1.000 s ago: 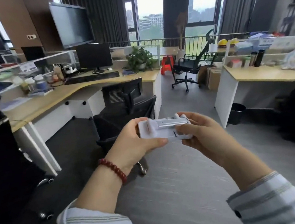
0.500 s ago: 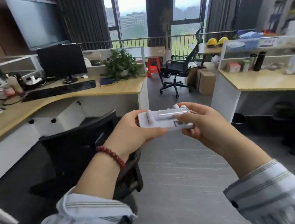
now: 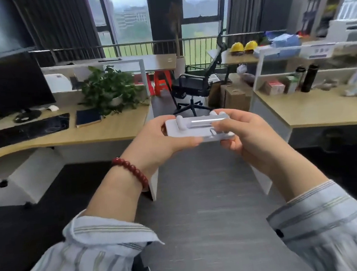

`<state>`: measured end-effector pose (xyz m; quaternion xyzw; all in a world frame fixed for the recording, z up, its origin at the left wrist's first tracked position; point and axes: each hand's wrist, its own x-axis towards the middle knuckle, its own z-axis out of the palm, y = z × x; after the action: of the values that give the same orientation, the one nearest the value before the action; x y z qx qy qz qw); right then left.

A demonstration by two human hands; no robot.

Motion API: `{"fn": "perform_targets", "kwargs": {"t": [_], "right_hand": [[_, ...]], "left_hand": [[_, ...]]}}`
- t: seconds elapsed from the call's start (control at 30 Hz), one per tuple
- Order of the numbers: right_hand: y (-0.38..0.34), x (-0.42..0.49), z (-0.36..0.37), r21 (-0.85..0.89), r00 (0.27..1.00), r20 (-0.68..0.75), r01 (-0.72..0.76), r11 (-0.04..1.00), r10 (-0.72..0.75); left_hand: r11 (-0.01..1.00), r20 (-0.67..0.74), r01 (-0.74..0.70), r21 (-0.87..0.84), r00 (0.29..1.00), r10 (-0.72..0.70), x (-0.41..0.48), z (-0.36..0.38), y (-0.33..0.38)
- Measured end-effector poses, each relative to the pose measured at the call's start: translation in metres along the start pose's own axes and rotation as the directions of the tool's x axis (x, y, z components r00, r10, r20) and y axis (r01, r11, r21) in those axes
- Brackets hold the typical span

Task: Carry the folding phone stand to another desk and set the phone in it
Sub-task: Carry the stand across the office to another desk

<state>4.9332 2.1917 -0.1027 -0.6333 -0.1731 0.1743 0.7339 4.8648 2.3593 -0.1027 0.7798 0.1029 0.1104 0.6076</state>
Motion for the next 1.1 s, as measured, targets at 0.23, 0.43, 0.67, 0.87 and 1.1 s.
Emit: {"fn": "perform_targets", "kwargs": {"t": [0.23, 0.43, 0.67, 0.87, 1.1], "right_hand": [[-0.005, 0.210, -0.005, -0.105, 0.984, 0.179, 0.033, 0.994, -0.014], [0.006, 0.354, 0.040, -0.084, 0.942, 0.334, 0.011, 0.996, 0.018], [0.038, 0.481, 0.146, -0.053, 0.855, 0.513, -0.059, 0.997, 0.078], [0.053, 0.581, 0.242, -0.021, 0.814, 0.574, -0.095, 0.995, 0.090], [0.077, 0.670, 0.343, -0.050, 0.745, 0.650, -0.157, 0.986, 0.151]], "left_hand": [[0.983, -0.149, 0.037, -0.177, 0.987, -0.064, 0.174, -0.021, -0.022], [0.978, -0.306, 0.055, -0.199, 0.945, -0.116, 0.274, -0.078, -0.040], [0.969, -0.511, 0.064, -0.237, 0.841, -0.181, 0.346, -0.183, -0.075], [0.980, -0.592, 0.082, -0.184, 0.786, -0.177, 0.417, -0.289, -0.099], [0.965, -0.643, 0.129, -0.228, 0.724, -0.249, 0.470, -0.393, -0.137]]}}
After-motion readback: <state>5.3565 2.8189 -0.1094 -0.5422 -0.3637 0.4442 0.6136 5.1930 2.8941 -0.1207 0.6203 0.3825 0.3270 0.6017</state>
